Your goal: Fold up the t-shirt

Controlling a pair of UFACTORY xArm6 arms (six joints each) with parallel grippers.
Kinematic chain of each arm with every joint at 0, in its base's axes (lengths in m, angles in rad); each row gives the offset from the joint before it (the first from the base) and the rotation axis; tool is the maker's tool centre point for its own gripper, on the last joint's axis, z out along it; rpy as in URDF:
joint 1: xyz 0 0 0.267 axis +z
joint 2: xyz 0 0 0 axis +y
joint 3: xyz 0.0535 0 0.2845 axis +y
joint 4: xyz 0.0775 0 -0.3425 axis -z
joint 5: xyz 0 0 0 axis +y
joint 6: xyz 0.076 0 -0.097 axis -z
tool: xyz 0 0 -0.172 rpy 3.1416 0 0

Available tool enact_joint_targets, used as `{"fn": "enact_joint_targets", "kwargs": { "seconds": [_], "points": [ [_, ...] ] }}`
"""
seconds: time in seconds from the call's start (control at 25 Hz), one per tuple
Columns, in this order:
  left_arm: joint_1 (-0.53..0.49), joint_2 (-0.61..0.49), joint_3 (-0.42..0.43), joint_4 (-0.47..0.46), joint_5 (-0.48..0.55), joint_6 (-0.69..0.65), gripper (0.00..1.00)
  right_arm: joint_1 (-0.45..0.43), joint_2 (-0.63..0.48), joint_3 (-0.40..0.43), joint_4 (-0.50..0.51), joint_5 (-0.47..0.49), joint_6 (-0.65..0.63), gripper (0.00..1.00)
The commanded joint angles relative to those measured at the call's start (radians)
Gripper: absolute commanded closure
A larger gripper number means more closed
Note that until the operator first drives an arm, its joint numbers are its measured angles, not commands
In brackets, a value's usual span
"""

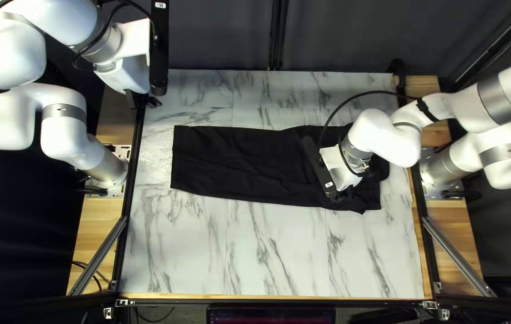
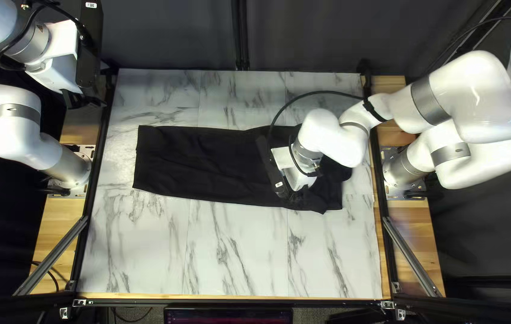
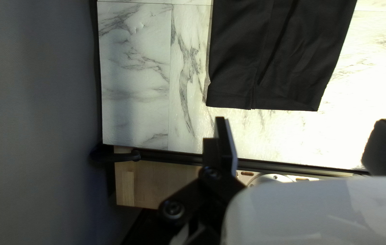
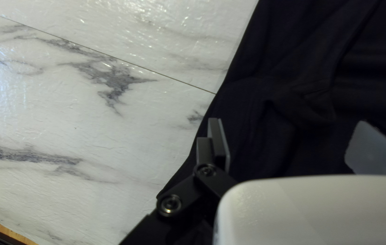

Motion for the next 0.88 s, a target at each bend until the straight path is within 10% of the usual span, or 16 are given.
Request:
{"fn": "enact_joint_targets", "kwargs": {
  "seconds": [0.04, 0.88],
  "points": [
    [0.000, 0.000, 0.000, 0.000, 0.000, 0.000, 0.00, 0.009, 0.020, 0.000, 0.029, -0.019, -0.022, 0.00],
    [0.000, 0.000, 0.000, 0.000, 0.000, 0.000, 0.00, 0.000, 0.101, -0.034, 0.089, -0.050, -0.097, 0.00]
  ]
}}
